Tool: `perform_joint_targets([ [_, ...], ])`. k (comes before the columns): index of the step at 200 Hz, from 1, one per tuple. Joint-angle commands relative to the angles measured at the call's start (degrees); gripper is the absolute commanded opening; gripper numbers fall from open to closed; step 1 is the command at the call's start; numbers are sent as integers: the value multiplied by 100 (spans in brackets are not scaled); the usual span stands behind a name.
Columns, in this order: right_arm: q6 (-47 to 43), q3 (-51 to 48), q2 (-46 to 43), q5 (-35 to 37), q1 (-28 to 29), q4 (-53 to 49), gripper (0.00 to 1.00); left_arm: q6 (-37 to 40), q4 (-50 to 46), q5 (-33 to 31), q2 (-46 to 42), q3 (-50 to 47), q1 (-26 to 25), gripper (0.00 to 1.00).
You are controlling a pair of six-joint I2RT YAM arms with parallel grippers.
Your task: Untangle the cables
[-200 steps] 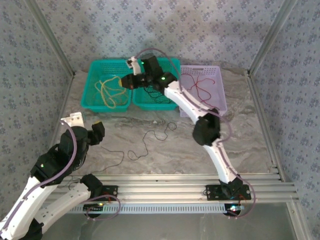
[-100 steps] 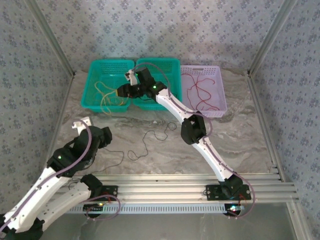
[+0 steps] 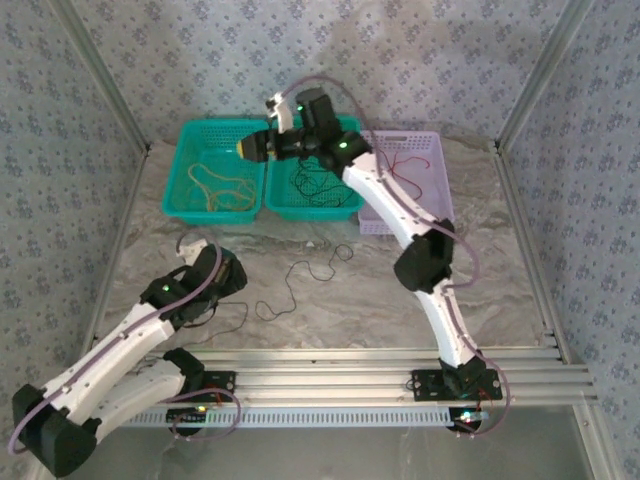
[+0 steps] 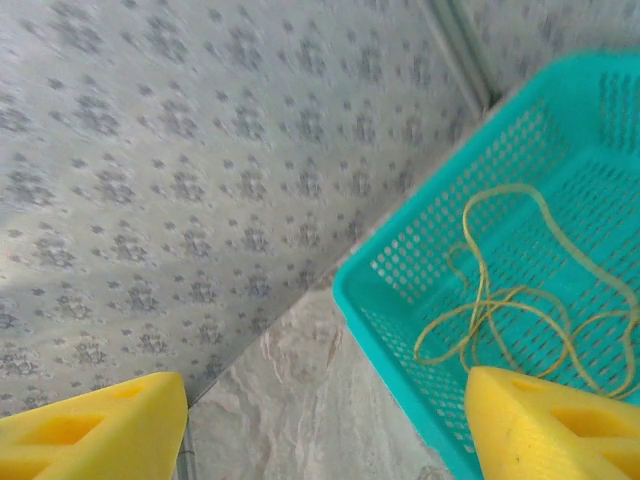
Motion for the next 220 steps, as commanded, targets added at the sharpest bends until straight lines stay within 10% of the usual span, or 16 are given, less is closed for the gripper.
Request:
perform_joint_targets([
  [1, -674, -740, -1022, 489, 13, -175, 75, -126, 500, 398, 329, -200, 132, 86],
  [100, -1348, -5372, -5248, 1781, 56, 693, 76, -345, 1371, 1035, 2027, -485, 201, 60],
  [183, -1296, -6280, -6359, 2009, 100, 524, 77, -545, 1403, 1087, 2998, -417, -115, 50],
  [220, -1277, -6343, -6578, 2007, 137, 478, 77, -539, 1450, 1015, 3345, -417, -160, 29],
])
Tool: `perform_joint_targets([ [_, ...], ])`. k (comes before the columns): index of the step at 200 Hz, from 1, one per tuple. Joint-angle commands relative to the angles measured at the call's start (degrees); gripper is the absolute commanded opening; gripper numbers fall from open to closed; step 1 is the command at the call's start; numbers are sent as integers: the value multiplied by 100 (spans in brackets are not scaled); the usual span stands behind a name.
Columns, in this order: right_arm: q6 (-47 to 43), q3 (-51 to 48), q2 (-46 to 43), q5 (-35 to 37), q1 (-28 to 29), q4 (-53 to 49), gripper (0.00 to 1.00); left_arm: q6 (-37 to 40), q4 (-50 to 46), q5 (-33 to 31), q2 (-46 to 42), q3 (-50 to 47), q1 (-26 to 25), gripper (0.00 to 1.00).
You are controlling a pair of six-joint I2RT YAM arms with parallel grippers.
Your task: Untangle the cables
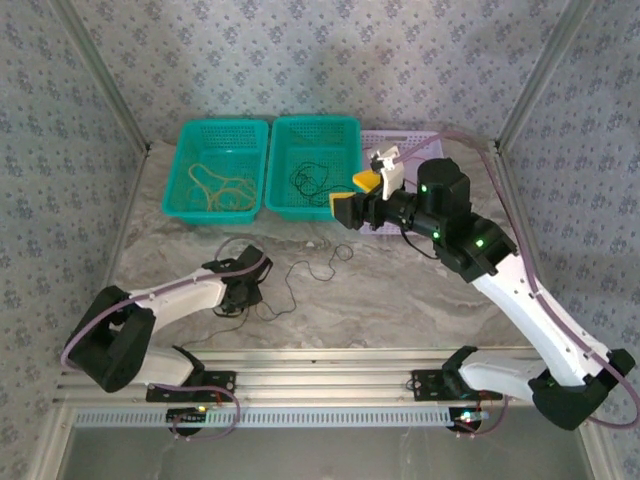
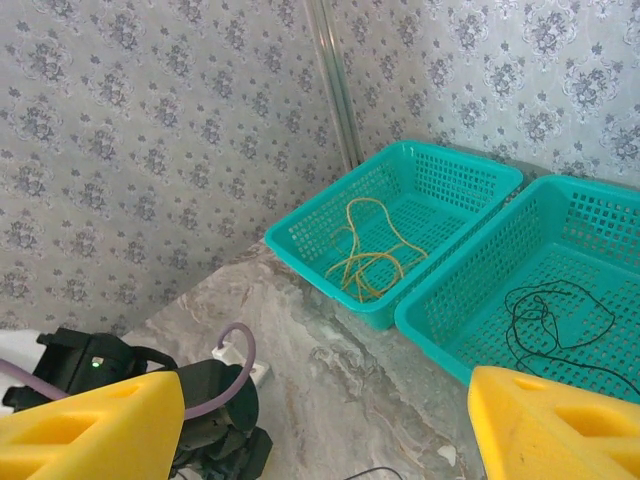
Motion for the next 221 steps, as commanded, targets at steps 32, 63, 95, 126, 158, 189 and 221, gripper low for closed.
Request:
perform_joint_targets([
  [32, -29, -61, -337, 121, 70, -107, 77, -152, 126, 222, 584, -118, -105, 18],
  [63, 13, -123, -399, 108, 78, -131, 77, -126, 123, 223, 612, -95, -103, 1],
  [95, 110, -366, -444, 47, 87, -97, 77, -44, -90, 65, 532, 134, -101, 0],
  [126, 234, -1009, -444, -48, 87, -17, 77, 222, -621, -357, -117, 650, -34, 0],
  [158, 541, -1766, -406, -228, 79, 312, 76, 718, -1277, -641, -665, 1710, 97, 0],
  [189, 654, -2147, -330, -222, 61, 442, 76, 1222, -1874, -876, -665, 3073, 115, 0],
  [221, 697, -2396, -381, -182, -51, 510, 76, 1755, -2282, -1061, -549, 4535, 129, 0],
])
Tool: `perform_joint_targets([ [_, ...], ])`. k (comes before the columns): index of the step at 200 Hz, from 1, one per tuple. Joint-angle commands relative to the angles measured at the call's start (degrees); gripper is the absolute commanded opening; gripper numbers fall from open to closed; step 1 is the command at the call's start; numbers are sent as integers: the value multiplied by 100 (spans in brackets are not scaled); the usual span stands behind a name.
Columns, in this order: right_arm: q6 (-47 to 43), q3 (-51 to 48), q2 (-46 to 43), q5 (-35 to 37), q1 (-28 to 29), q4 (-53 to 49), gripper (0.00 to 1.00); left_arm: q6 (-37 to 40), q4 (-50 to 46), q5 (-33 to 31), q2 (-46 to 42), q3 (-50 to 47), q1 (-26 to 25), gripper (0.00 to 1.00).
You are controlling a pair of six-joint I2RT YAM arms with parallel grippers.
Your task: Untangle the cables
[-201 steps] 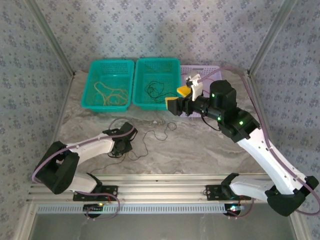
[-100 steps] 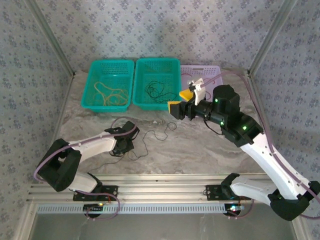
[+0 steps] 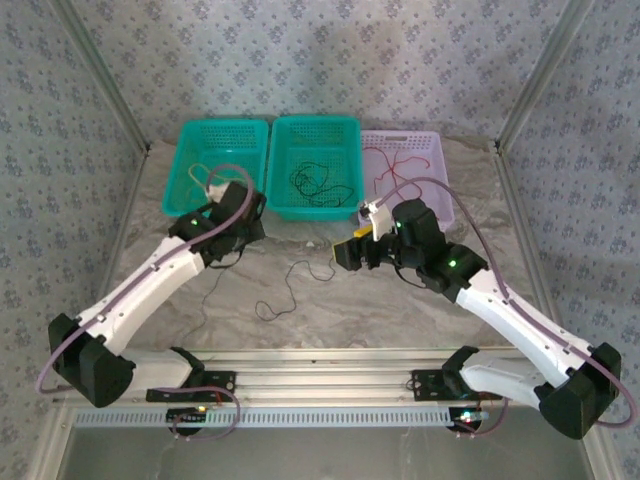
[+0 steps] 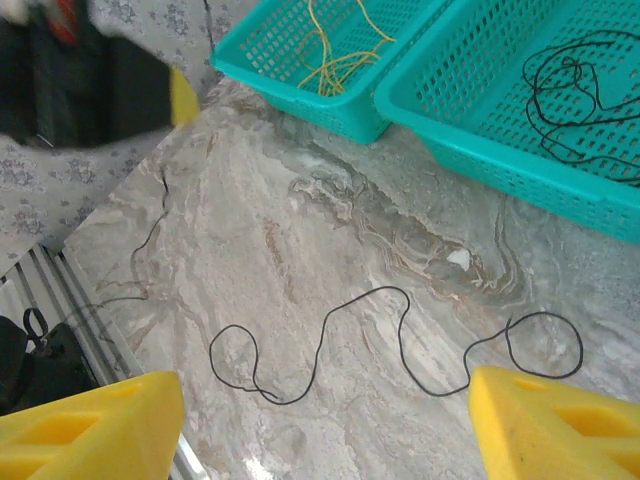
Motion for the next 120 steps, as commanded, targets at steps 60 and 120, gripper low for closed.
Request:
perform_joint_targets([
  [60, 331, -436, -293, -68, -165, 390, 76, 1776, -582, -22, 739, 3893, -65, 0],
  [120, 266, -470, -696, 61, -163, 14, 76, 2699, 584, 618, 1250, 5422, -241, 0],
])
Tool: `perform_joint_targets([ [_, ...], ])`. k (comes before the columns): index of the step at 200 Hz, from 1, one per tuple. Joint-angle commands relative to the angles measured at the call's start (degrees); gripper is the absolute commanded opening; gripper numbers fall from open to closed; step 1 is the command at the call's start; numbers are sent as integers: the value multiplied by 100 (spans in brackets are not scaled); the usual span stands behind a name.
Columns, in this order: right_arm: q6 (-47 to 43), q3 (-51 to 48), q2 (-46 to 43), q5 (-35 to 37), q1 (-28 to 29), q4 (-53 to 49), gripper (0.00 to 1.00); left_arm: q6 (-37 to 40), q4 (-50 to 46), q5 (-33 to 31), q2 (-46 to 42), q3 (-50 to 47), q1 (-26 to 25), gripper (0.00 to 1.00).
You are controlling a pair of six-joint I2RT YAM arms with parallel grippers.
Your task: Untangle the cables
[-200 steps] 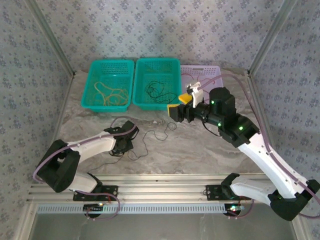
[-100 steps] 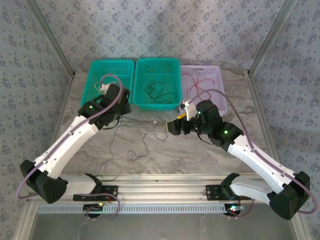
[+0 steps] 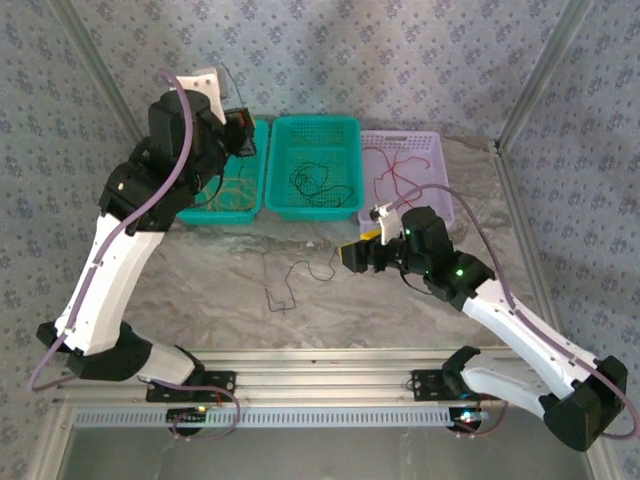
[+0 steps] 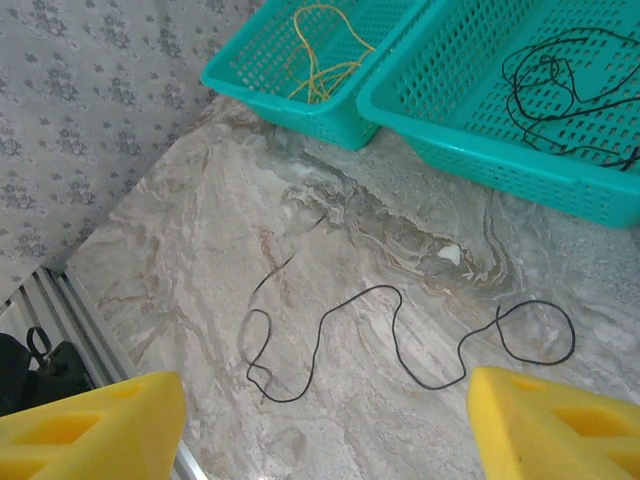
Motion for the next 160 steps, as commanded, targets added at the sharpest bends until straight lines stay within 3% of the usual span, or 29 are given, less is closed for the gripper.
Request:
perform_joint_targets([
  [1, 24, -62, -235, 56, -23, -201, 76, 594, 598, 299, 270, 556, -39, 0],
  [60, 8, -72, -516, 125, -23, -518, 76, 1297, 969, 768, 1562, 2838, -128, 0],
  [105, -7, -97, -549, 168, -23, -616, 76, 2083, 1285, 681, 2793, 4313, -99, 0],
  [160, 88, -246, -467, 100, -23, -509, 76, 2128, 2049, 920, 3885, 4454, 350, 0],
])
